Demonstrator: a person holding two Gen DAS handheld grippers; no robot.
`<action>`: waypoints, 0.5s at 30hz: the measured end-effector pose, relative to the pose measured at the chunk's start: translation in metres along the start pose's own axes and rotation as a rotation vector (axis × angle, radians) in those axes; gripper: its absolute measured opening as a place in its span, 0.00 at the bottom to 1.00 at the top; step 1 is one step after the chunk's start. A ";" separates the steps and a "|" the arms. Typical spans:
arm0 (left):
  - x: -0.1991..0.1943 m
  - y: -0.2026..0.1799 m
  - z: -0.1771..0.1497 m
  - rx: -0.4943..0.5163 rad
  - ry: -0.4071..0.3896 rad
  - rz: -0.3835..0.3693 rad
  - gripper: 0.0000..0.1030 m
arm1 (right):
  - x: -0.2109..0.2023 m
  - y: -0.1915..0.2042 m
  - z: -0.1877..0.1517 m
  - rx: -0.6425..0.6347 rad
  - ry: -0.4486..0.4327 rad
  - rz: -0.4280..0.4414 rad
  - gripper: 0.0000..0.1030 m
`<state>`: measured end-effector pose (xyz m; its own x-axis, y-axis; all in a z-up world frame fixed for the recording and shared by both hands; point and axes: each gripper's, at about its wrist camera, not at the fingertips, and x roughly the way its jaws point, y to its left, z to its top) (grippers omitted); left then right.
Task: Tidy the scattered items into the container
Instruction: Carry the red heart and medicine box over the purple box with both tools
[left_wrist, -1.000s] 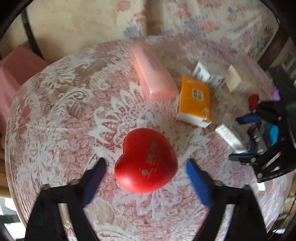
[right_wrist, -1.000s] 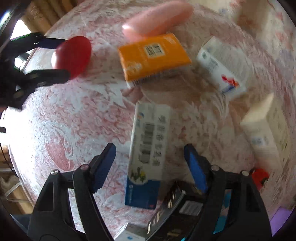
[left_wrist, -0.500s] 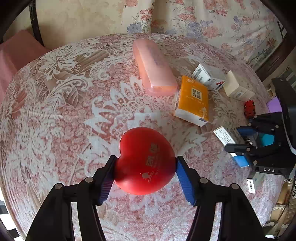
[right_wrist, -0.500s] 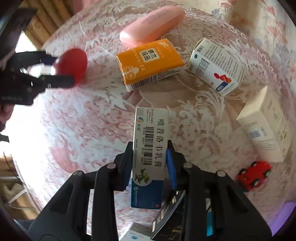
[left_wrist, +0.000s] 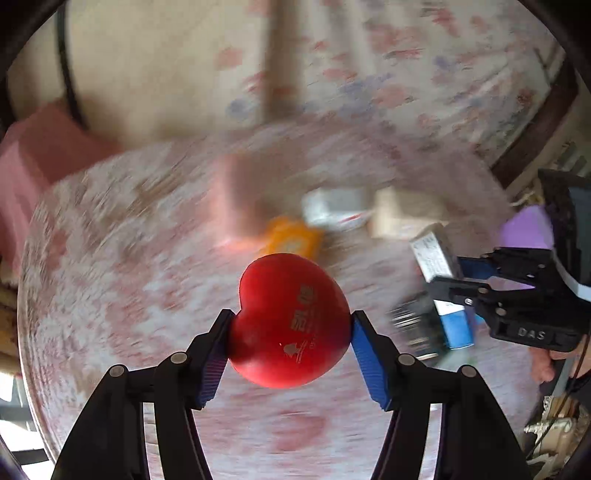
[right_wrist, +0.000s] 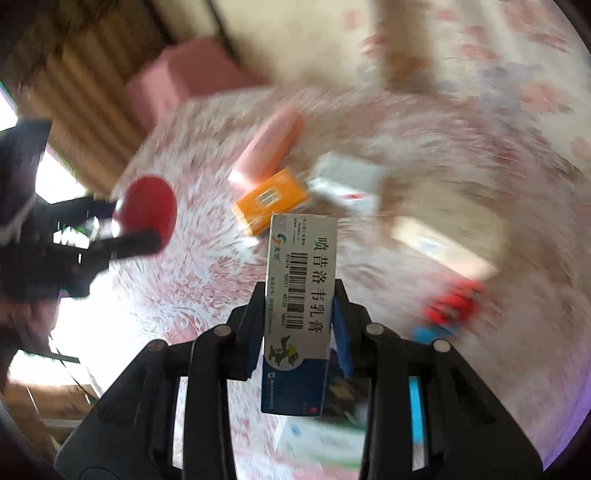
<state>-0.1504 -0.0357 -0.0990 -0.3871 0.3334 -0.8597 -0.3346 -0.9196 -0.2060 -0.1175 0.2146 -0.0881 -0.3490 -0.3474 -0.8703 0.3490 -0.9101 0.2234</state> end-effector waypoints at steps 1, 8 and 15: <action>-0.005 -0.022 0.006 0.018 -0.012 -0.021 0.61 | -0.014 -0.011 -0.002 0.032 -0.021 -0.014 0.36; 0.004 -0.262 0.070 0.221 -0.089 -0.265 0.61 | -0.153 -0.176 -0.071 0.269 -0.125 -0.241 0.36; 0.060 -0.455 0.100 0.384 -0.046 -0.387 0.61 | -0.239 -0.310 -0.150 0.458 -0.158 -0.366 0.36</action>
<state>-0.1073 0.4239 -0.0098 -0.2082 0.6488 -0.7319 -0.7466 -0.5889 -0.3096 -0.0118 0.6136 -0.0146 -0.5131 0.0094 -0.8583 -0.2160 -0.9692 0.1186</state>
